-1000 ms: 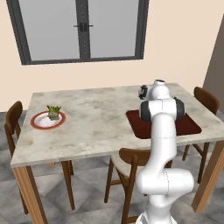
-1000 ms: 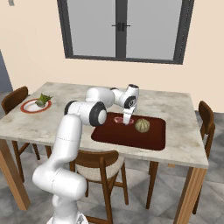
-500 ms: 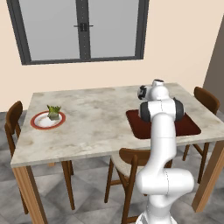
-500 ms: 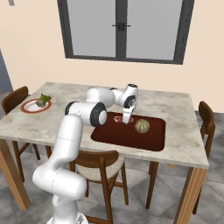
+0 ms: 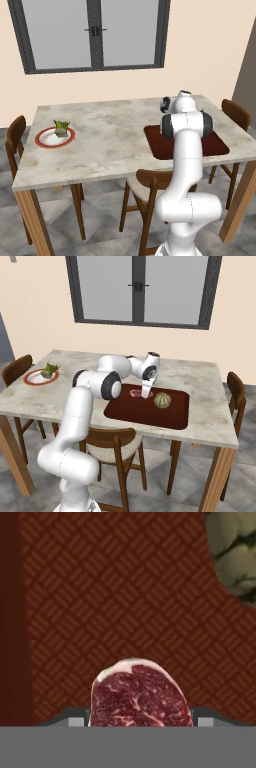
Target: Create a steak meal by picking up the steak and asparagus from the tray and placing them on the plate. Leave the squash on the tray.
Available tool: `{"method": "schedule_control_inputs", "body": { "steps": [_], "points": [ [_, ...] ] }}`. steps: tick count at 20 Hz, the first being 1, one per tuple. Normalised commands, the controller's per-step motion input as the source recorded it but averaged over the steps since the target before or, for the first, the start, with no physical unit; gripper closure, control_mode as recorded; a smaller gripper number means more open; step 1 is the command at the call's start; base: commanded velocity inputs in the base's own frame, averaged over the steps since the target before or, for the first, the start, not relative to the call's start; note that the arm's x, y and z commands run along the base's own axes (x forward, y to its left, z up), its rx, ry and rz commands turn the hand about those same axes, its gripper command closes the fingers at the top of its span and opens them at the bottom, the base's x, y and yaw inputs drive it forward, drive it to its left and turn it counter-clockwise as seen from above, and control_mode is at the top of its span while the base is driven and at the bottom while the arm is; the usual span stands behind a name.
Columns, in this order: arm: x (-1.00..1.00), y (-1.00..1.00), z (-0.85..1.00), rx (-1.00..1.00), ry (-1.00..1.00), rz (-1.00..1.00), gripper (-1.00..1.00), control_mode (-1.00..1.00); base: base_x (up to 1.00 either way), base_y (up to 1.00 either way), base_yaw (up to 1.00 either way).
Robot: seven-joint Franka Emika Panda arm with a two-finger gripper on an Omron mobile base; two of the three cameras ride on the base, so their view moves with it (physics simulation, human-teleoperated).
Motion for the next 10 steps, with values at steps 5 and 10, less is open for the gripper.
{"method": "schedule_control_inputs", "body": {
  "steps": [5,10],
  "points": [
    [-0.81,0.02,0.44,0.01,-0.01,0.05,1.00,-1.00,0.00,0.00,0.00],
    [-0.86,0.18,0.97,0.00,-0.07,0.02,1.00,-1.00,0.00,0.00,0.00]
  ]
}}
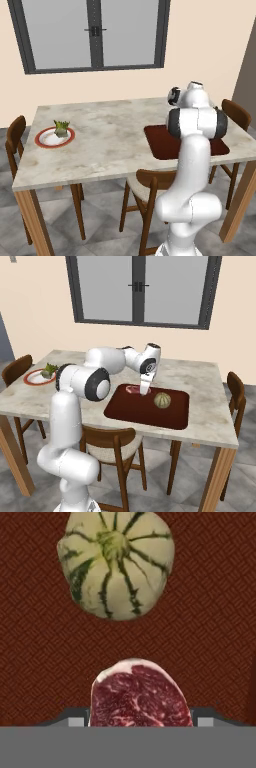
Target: Create a steak meal by picking up the steak and asparagus from the tray and placing them on the plate. Leave the squash on the tray.
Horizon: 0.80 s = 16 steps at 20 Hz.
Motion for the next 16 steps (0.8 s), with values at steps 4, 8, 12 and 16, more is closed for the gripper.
{"method": "schedule_control_inputs", "body": {
  "steps": [4,8,12,16],
  "points": [
    [-0.84,0.46,1.00,0.00,-0.08,0.03,1.00,-1.00,0.00,0.00,0.00],
    [-0.89,0.62,1.00,0.00,-0.04,0.07,1.00,-1.00,0.00,0.00,0.00],
    [-0.83,0.66,0.79,0.00,-0.07,0.07,1.00,-1.00,0.00,0.00,0.00],
    [-0.30,0.26,0.47,0.00,-0.02,0.04,1.00,-1.00,0.00,0.00,0.00]
  ]
}}
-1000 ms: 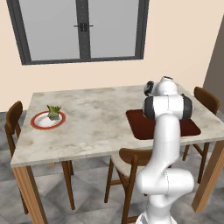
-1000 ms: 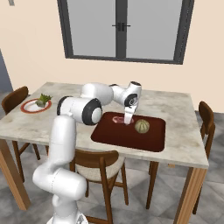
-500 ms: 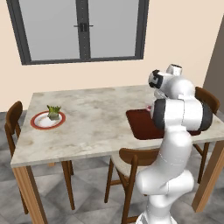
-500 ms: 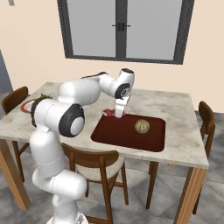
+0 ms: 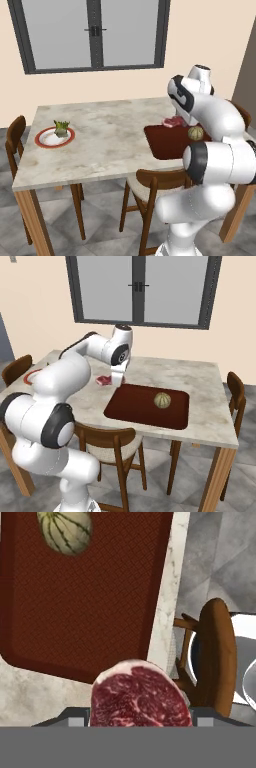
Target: Create a steak meal by picking up the steak and asparagus from the tray and placing them on the plate. Leave the squash on the tray.
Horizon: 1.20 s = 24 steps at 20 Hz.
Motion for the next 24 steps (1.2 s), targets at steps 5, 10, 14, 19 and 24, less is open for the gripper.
{"method": "schedule_control_inputs", "body": {
  "steps": [5,10,14,19,24],
  "points": [
    [0.01,0.01,0.12,0.00,0.00,0.00,1.00,-1.00,0.00,0.00,0.00],
    [0.10,0.00,0.00,0.00,0.02,0.00,1.00,1.00,-0.02,0.00,0.01],
    [0.00,0.00,0.00,0.00,0.00,0.00,1.00,1.00,-0.58,0.34,0.12],
    [0.00,0.00,0.00,0.00,0.00,0.00,1.00,1.00,-0.89,0.87,0.20],
    [0.00,0.00,0.00,0.00,0.00,0.00,1.00,1.00,-0.42,1.00,0.14]
  ]
}}
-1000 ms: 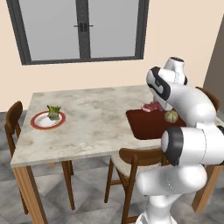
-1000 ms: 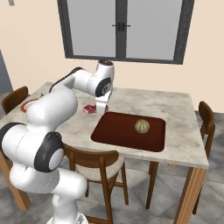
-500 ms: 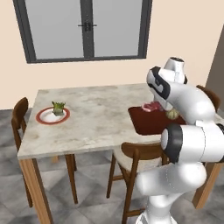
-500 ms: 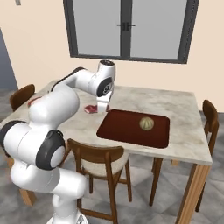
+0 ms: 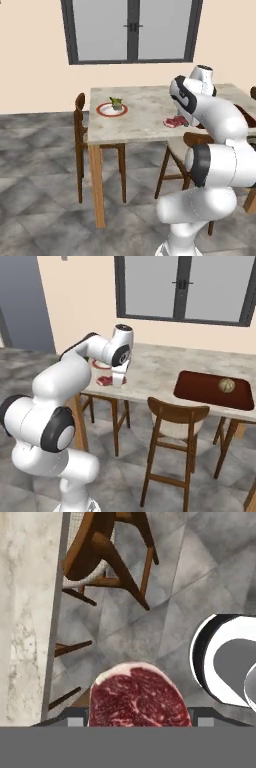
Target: Create a steak meal by picking up the steak and asparagus from the tray and placing them on the plate. Leave the squash on the tray.
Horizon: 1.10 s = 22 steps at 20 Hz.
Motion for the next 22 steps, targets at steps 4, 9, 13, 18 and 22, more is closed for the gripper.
{"method": "schedule_control_inputs", "body": {
  "steps": [4,9,13,18,22],
  "points": [
    [0.00,0.00,0.00,0.00,0.00,0.00,1.00,1.00,0.01,0.98,0.01],
    [0.00,0.00,0.00,0.00,0.00,0.00,1.00,1.00,0.29,0.74,-0.03],
    [0.00,0.00,0.00,0.00,0.00,0.00,1.00,1.00,0.40,0.54,-0.16],
    [0.00,0.00,0.00,0.00,0.00,0.00,1.00,1.00,0.45,0.47,-0.29],
    [0.00,0.00,0.00,0.00,0.00,0.00,1.00,1.00,0.42,0.55,-0.43]
  ]
}}
